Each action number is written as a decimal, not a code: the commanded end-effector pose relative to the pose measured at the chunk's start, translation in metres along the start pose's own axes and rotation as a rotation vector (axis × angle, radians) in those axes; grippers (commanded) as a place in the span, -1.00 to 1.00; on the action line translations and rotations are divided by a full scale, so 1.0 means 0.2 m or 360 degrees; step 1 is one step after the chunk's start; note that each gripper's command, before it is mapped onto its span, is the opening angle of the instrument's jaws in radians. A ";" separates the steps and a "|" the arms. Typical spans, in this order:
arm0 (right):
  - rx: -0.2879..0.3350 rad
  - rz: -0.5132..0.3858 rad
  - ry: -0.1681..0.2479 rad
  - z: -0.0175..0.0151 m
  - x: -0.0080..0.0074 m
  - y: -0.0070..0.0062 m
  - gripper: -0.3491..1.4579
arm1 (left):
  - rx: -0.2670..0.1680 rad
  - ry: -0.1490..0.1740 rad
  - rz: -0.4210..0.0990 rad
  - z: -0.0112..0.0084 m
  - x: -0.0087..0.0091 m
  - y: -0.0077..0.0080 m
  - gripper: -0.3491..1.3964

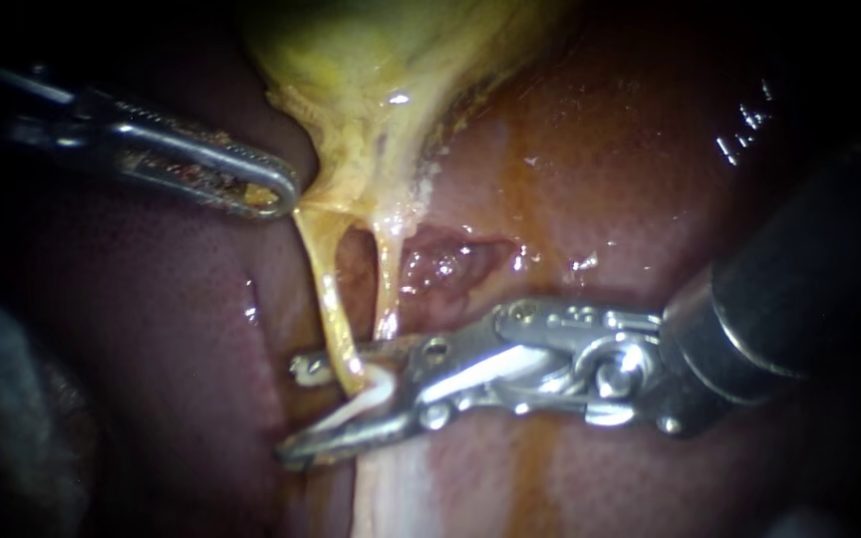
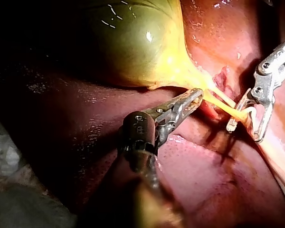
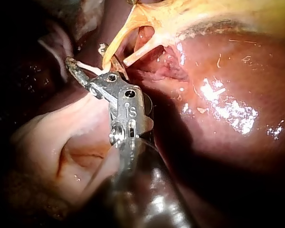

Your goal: Clipping first clip left tube

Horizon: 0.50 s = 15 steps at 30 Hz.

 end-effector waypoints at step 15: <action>0.0052 0.0006 0.0027 0.000 0.005 -0.003 -0.27 | -0.0001 0.0000 0.0000 0.000 0.000 0.000 -1.00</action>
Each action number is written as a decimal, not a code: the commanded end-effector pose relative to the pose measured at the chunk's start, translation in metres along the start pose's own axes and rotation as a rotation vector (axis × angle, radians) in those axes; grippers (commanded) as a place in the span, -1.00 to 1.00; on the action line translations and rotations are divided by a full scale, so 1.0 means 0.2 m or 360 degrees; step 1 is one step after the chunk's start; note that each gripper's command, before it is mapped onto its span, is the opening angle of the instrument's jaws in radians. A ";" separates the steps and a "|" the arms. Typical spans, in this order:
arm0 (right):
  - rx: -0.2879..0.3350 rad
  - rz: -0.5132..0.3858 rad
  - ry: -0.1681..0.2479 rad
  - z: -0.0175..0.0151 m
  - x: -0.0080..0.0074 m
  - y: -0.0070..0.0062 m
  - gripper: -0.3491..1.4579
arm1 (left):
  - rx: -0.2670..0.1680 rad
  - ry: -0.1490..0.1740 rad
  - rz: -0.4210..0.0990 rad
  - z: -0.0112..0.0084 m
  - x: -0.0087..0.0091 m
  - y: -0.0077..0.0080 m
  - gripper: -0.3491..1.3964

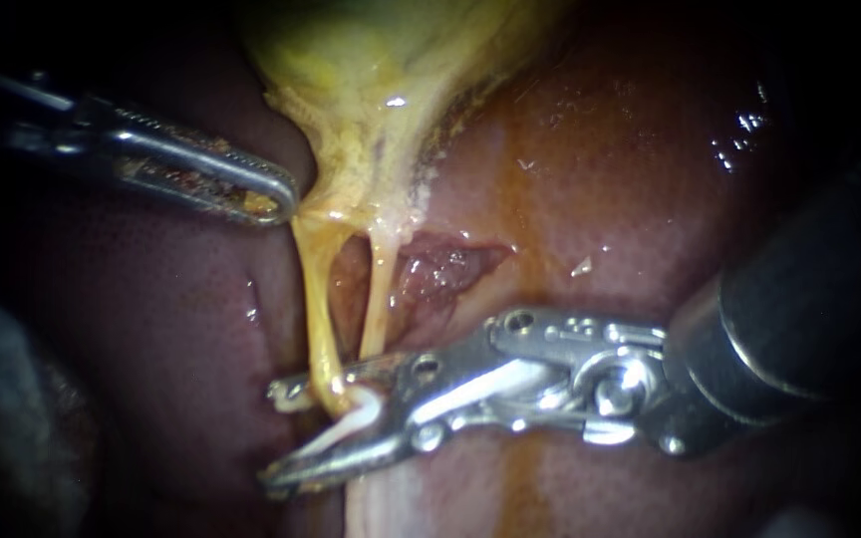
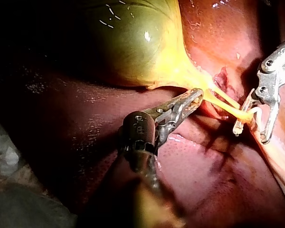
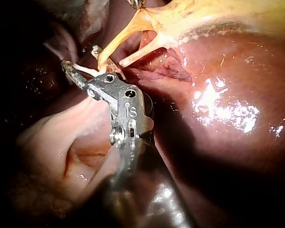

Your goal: Clipping first clip left tube

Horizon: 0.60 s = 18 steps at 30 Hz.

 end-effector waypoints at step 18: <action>-0.0024 0.0234 -0.0020 -0.006 0.002 0.003 -0.90 | 0.0000 0.0001 -0.0001 0.000 0.000 0.000 -1.00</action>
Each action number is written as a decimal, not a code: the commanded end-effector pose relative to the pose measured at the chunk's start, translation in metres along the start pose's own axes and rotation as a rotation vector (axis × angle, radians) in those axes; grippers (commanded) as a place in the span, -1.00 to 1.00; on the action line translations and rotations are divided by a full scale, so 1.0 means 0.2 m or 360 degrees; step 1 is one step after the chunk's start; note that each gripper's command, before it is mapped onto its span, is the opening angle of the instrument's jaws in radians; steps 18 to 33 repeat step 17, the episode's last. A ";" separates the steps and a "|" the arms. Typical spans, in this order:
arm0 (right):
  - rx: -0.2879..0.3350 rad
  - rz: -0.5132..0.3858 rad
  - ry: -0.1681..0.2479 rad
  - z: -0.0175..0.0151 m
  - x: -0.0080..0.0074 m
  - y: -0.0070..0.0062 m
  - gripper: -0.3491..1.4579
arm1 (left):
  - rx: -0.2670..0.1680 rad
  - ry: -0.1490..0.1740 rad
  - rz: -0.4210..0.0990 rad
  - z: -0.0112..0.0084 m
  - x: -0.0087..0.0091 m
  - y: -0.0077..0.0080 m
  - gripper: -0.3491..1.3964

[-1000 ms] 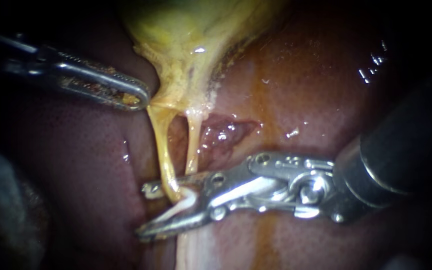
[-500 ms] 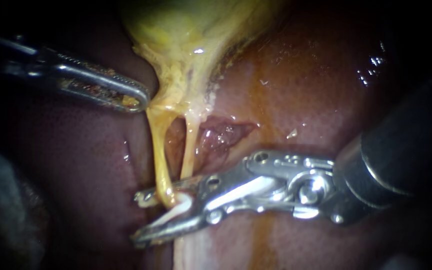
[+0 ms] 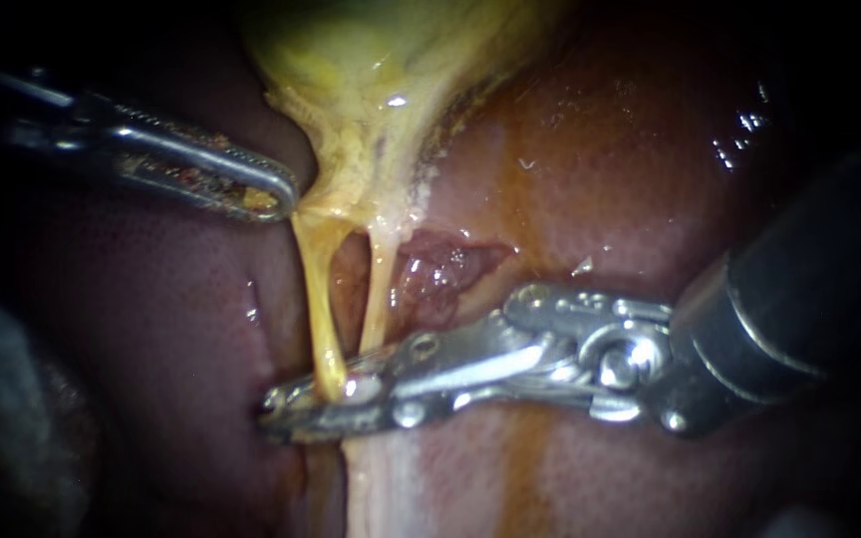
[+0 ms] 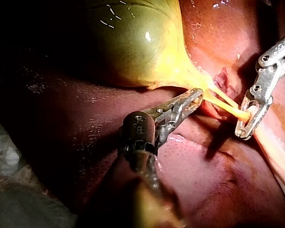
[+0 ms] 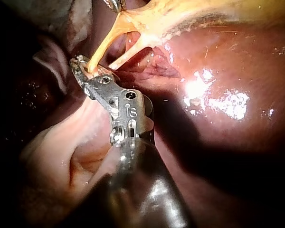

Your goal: Clipping first clip left tube

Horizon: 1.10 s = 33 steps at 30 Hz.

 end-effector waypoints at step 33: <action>-0.0027 0.0048 -0.0033 -0.004 -0.001 0.001 -1.00 | -0.0001 0.0000 0.0001 0.000 0.000 0.000 -1.00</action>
